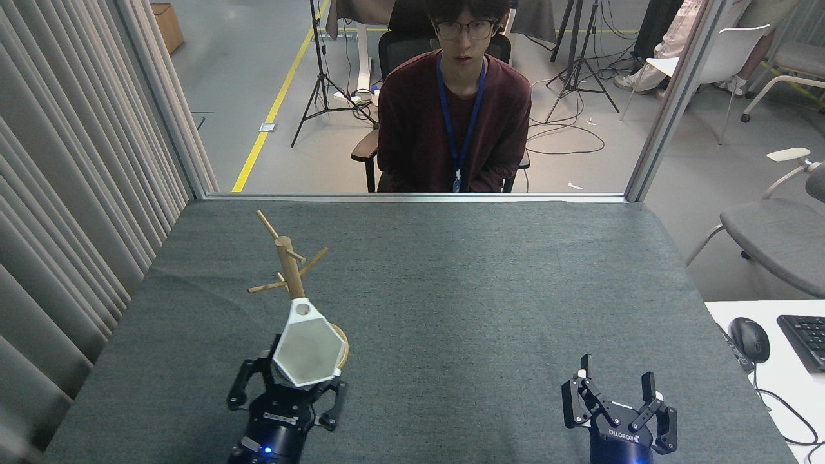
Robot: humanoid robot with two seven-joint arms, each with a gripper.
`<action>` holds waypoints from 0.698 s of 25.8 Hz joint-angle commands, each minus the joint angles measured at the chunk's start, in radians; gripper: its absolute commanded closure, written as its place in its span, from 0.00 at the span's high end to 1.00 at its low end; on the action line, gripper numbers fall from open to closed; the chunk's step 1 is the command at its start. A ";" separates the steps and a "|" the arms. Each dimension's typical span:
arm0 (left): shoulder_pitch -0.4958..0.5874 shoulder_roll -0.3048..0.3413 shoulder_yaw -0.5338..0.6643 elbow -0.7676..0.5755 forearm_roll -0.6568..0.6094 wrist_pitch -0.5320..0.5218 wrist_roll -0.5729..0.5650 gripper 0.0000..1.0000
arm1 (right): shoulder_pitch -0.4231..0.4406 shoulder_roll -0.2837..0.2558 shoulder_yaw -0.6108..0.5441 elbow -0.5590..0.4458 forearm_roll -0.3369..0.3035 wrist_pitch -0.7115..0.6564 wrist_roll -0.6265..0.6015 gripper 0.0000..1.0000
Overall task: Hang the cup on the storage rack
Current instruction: 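Carry the cup with the left gripper toward the wooden mug tree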
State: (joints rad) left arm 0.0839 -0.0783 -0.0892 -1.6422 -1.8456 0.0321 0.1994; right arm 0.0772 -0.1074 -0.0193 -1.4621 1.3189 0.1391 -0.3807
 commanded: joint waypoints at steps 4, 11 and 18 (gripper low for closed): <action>-0.075 -0.017 0.221 0.074 -0.175 0.103 -0.001 0.54 | -0.007 -0.002 0.002 0.002 0.003 -0.001 0.000 0.98; -0.145 -0.026 0.276 0.167 -0.311 0.104 0.005 0.53 | -0.005 -0.006 0.002 0.003 0.003 -0.003 0.000 0.98; -0.161 -0.031 0.240 0.186 -0.414 0.106 0.008 0.51 | -0.007 -0.008 0.001 0.003 0.003 -0.018 0.000 0.98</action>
State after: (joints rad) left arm -0.0667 -0.1086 0.1632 -1.4601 -2.2305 0.1379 0.2061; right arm 0.0716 -0.1147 -0.0176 -1.4588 1.3224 0.1263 -0.3803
